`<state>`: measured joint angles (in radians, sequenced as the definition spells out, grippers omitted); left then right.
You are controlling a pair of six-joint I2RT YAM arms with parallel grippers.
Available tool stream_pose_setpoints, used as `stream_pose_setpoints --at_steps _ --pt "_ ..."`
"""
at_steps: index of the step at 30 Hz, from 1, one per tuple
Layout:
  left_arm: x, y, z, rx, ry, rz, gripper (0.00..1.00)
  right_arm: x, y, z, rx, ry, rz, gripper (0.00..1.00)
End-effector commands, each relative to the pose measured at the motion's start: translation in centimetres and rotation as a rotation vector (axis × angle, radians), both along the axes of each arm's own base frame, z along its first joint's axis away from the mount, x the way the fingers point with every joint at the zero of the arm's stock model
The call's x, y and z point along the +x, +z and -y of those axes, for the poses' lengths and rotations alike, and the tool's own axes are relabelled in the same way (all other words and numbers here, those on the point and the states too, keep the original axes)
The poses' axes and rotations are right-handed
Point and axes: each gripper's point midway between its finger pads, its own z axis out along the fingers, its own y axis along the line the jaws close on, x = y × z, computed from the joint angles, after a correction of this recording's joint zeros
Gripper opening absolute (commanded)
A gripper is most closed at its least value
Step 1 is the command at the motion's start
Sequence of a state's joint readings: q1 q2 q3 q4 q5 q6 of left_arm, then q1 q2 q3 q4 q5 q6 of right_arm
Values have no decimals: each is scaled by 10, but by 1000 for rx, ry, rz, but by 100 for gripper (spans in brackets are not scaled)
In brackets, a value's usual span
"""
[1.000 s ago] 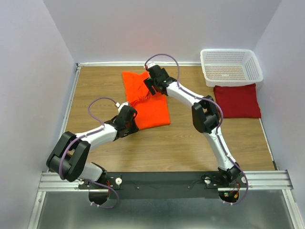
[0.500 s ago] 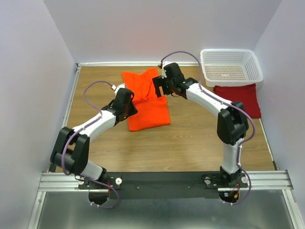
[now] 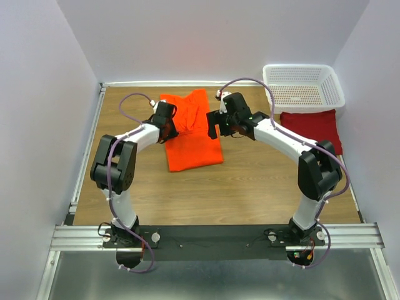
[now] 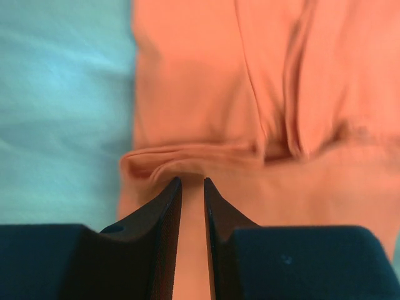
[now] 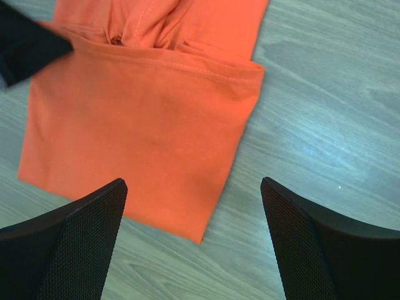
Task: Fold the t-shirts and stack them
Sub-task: Fold the tshirt
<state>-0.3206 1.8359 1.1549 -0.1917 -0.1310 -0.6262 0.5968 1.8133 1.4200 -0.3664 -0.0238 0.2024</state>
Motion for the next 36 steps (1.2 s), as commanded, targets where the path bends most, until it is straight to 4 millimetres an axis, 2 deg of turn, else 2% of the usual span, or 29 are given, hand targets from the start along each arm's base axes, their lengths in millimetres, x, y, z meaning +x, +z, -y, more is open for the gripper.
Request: stream_pose_setpoints --at_steps 1,2,4,6,9,10,11,12,13,14,15,16,17,18,19,21,22,23,26,29,30,31,33,35,36 --pt "31 2 -30 77 41 17 28 -6 11 -2 41 3 11 95" --pt "34 -3 -33 78 46 6 28 -7 10 -2 42 -1 8 95" --pt "46 8 -40 72 63 24 28 -4 8 0 49 -15 3 95" --pt "53 25 -39 57 60 56 29 1 8 1 88 -23 -12 93" --pt "51 52 -33 14 48 107 31 9 9 0 171 -8 -45 86" --pt "43 49 -33 6 43 99 32 13 11 -2 207 -8 -54 83" --pt "41 68 -30 -25 37 141 34 14 17 -9 261 24 -56 75" --pt "36 72 -28 -41 33 152 34 21 14 -5 286 17 -70 69" --pt "23 62 -28 -52 22 134 34 25 16 -7 321 18 -79 64" --pt "19 65 -26 -69 9 148 34 27 15 -9 349 29 -90 58" --pt "18 78 -19 -109 -16 195 34 30 18 -13 399 67 -100 45" --pt "9 67 -19 -112 -27 180 34 31 17 -16 428 78 -119 39" --pt "6 65 -10 -147 -70 177 33 35 6 -20 443 89 -146 32" --pt "7 62 -8 -150 -89 184 33 33 4 -25 476 120 -171 26" --pt "6 56 -6 -152 -104 173 32 40 4 -27 503 130 -162 16" --pt "7 40 -2 -161 -130 147 29 42 -9 -34 559 151 -223 6" --pt "8 34 -1 -160 -137 140 28 50 -6 -35 597 156 -208 3" --pt "8 22 -2 -156 -137 114 27 54 -21 -36 606 152 -233 2" --pt "18 11 -11 -157 -116 112 25 66 -29 -37 658 169 -243 1" --pt "24 -10 -16 -179 -108 66 24 79 -62 -30 694 149 -279 1" --pt "27 -8 -17 -177 -104 71 24 77 -64 -30 702 141 -298 1" --pt "31 -5 -17 -176 -98 80 24 85 -70 -23 726 129 -276 1" --pt "31 -9 -21 -167 -87 66 24 82 -84 -15 764 77 -320 1" --pt "36 -10 -25 -160 -75 61 24 82 -89 -7 763 56 -321 1" --pt "30 -15 -27 -152 -69 29 24 82 -88 -6 758 54 -315 1"
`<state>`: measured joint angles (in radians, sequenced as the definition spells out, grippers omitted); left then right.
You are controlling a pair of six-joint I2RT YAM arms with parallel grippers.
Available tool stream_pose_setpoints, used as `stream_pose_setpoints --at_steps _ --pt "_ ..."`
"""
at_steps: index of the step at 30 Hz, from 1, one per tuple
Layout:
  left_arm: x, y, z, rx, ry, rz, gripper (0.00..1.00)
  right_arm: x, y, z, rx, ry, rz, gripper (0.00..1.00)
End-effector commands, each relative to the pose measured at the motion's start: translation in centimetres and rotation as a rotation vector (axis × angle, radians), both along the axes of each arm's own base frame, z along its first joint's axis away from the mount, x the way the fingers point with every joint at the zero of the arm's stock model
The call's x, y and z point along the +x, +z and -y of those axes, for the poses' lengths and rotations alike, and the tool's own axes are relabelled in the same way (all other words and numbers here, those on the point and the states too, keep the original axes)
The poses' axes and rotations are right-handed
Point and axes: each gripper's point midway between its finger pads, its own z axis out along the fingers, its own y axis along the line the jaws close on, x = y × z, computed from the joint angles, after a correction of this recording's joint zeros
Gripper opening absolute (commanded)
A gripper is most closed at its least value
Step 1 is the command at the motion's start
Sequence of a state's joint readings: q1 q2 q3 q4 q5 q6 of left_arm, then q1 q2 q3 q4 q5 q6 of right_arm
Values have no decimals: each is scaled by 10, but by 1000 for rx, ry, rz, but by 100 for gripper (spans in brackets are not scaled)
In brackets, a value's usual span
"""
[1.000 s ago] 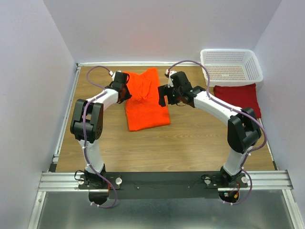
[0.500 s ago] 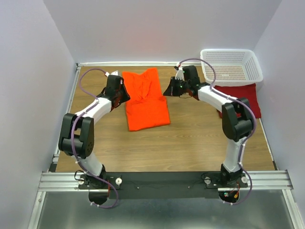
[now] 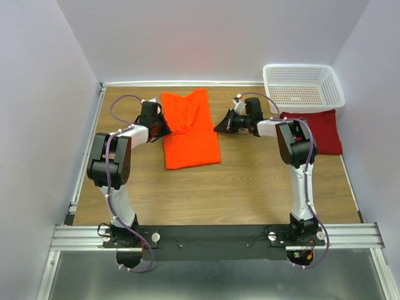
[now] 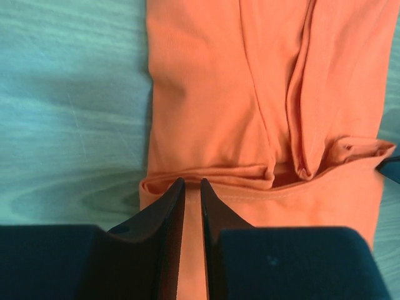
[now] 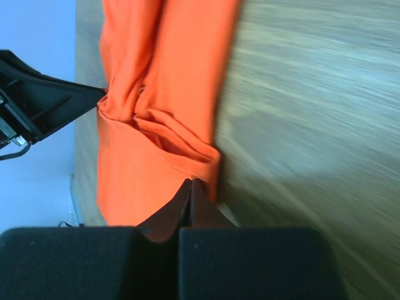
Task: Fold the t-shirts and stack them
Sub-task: Fold the tshirt
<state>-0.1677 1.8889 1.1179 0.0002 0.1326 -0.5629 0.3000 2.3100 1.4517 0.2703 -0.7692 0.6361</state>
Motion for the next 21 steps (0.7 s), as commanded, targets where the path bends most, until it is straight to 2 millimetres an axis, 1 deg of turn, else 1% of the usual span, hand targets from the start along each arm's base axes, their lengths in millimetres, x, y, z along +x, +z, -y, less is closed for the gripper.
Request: stream_pose_setpoints --at_steps 1,4,5,6,7,8,9,10,11,12,13,14,15,16,17,18,19,20,21 --pt "1 -10 -8 22 6 -42 24 4 8 6 43 -4 31 1" --pt "-1 -7 -10 24 4 -44 24 4 15 8 14 -5 32 1" --pt "-1 4 -8 12 -3 -26 26 4 29 8 18 -2 61 1" --pt "-2 12 -7 8 -3 -11 28 1 36 8 18 2 65 1" --pt "-4 19 -7 5 -3 1 32 0 43 9 21 2 71 1" --pt "-4 41 -9 5 5 47 34 -3 61 8 31 7 96 1" --pt "-7 49 -11 10 10 59 36 -10 65 7 39 22 90 1" --pt "-12 68 -15 20 22 101 41 -16 71 3 47 36 92 1" --pt "-18 61 -14 25 17 81 42 -23 78 1 53 46 95 1" --pt "-23 82 -16 29 23 125 43 -35 91 -8 70 85 110 1" --pt "-37 77 -14 35 13 110 43 -47 87 -11 72 101 88 1" --pt "-45 89 -14 31 11 135 43 -57 88 -14 75 117 79 1" --pt "-54 87 -11 31 3 123 43 -66 88 -18 77 134 72 1" --pt "-63 85 -9 27 -4 113 43 -80 92 -26 86 170 70 1" --pt "-79 71 -2 28 -29 76 43 -94 85 -28 84 186 38 1" --pt "-91 70 4 12 -53 64 43 -102 82 -30 83 197 26 1" --pt "-99 64 8 5 -72 46 43 -114 82 -37 85 225 20 1" --pt "-113 52 11 7 -89 9 43 -124 76 -36 81 235 0 1" --pt "-123 49 20 2 -108 -2 43 -131 74 -38 84 253 -2 1"
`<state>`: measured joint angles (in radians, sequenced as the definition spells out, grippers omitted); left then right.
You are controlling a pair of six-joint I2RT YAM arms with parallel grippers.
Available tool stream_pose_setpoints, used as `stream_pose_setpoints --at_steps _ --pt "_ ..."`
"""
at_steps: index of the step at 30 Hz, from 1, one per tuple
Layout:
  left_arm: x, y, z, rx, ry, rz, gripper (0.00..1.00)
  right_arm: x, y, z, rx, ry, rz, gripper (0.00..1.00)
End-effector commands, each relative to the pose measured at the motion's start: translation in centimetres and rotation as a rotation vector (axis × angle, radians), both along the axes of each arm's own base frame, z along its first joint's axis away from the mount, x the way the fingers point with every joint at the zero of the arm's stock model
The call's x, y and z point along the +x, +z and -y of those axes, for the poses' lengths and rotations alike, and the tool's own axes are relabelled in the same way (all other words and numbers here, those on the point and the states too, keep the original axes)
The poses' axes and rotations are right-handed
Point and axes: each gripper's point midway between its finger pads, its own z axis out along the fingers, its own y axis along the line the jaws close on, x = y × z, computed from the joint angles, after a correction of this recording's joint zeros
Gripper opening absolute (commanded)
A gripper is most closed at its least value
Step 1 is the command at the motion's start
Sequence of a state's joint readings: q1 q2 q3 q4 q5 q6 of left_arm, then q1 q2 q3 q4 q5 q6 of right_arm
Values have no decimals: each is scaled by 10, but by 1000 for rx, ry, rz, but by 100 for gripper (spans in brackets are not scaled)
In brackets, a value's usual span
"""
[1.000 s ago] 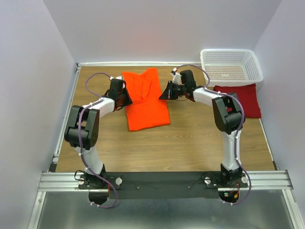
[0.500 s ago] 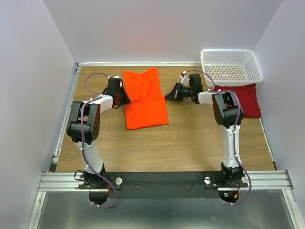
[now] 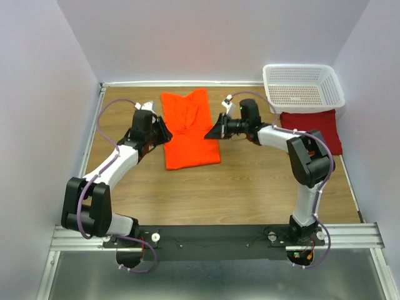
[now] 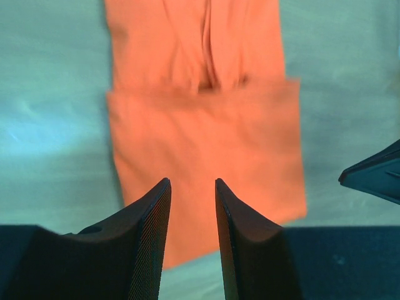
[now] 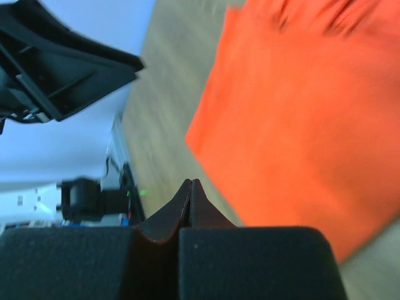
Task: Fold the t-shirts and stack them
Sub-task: Fold the tshirt
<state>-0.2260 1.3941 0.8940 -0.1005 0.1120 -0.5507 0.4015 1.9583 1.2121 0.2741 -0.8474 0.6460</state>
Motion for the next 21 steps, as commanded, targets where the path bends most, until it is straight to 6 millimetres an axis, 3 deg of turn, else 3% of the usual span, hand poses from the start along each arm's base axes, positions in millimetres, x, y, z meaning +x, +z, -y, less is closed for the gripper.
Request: stream_pose_setpoints --at_steps 1,5,9,13,17,19,21 --pt "-58 -62 14 30 -61 -202 43 -45 -25 -7 -9 98 -93 1" --pt "-71 -81 11 41 -19 -242 38 -59 -61 -1 -35 106 -148 1" --pt "-74 -101 -1 96 32 -295 33 -72 -116 11 -107 90 -231 1" --pt "-84 -117 -4 110 44 -352 28 -76 -145 27 -162 44 -267 1" --pt "-92 -126 -6 114 51 -387 27 -74 -148 36 -171 15 -269 1" --pt "-94 -125 -7 113 56 -390 27 -74 -139 35 -168 26 -257 1" --pt "-94 -122 -7 113 53 -384 27 -70 -113 31 -140 40 -214 1"
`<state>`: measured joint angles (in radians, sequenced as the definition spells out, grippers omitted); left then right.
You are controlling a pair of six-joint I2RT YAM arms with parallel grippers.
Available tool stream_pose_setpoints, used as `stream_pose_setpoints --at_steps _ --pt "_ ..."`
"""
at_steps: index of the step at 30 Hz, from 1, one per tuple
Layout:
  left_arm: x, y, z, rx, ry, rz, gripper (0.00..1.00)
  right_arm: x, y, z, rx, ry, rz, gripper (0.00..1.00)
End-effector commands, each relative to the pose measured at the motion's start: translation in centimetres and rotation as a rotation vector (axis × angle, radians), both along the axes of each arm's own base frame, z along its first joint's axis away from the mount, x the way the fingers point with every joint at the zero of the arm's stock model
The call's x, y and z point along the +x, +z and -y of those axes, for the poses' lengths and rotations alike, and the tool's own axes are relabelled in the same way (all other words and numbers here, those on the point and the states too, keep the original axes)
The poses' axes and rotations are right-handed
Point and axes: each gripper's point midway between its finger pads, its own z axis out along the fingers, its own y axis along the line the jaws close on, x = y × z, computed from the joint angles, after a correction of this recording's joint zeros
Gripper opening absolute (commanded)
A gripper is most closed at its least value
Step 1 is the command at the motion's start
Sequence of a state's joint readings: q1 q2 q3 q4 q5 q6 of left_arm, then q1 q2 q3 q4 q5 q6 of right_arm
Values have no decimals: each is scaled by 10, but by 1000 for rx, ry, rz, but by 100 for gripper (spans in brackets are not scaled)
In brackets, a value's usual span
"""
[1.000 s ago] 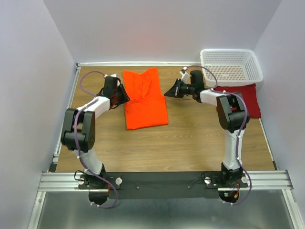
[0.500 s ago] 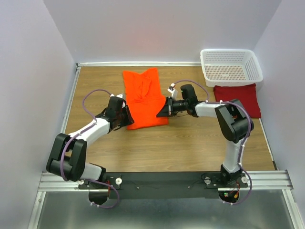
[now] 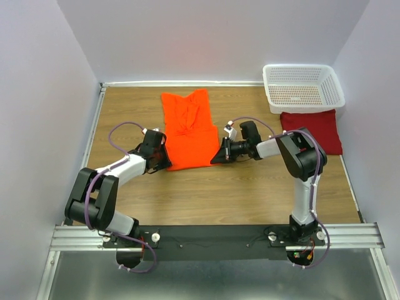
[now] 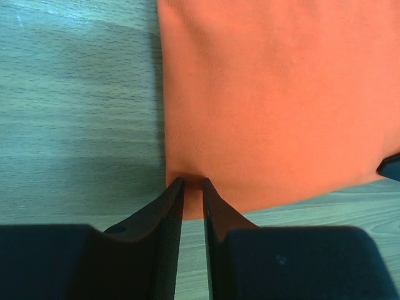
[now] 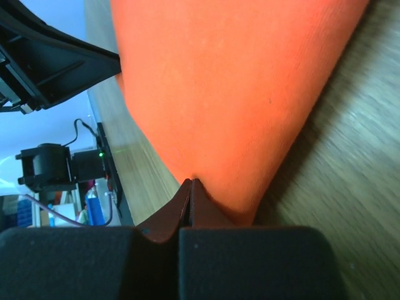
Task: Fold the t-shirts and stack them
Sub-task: Fold the tshirt
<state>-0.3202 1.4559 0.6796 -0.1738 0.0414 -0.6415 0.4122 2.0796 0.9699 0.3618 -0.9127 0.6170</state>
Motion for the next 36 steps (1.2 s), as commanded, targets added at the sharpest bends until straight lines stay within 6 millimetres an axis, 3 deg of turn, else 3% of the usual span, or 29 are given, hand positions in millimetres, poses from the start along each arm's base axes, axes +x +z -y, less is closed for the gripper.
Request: stream_pose_setpoints --at_steps 1,2,6,10,13,19,23,26,28,29,36 --pt "-10 -6 -10 36 26 -33 27 0 8 8 -49 -20 43 1" --pt "-9 -2 -9 33 25 -21 27 5 27 3 -23 -16 75 1" --pt "-7 4 -10 34 16 -1 27 -2 63 -31 54 69 102 1" --pt "-9 2 -10 37 13 -8 26 -13 71 -66 108 137 98 1" --pt "-11 0 -10 37 15 -15 27 -17 52 -85 101 162 65 1" --pt "-13 -1 -10 34 18 -17 27 -11 -3 -82 16 112 12 1" --pt "-16 -5 -11 34 26 -34 27 -7 -22 -77 -19 79 -20 1" --pt "-17 -3 -11 31 27 -27 26 -6 -18 -73 -37 57 -24 1" --pt "-16 3 -11 30 21 -11 27 -4 -3 -70 -66 65 18 1" --pt "-14 11 -10 26 20 4 27 -1 18 -71 -52 69 76 1" --pt "5 55 -14 47 44 113 34 14 65 -62 -127 58 233 16"
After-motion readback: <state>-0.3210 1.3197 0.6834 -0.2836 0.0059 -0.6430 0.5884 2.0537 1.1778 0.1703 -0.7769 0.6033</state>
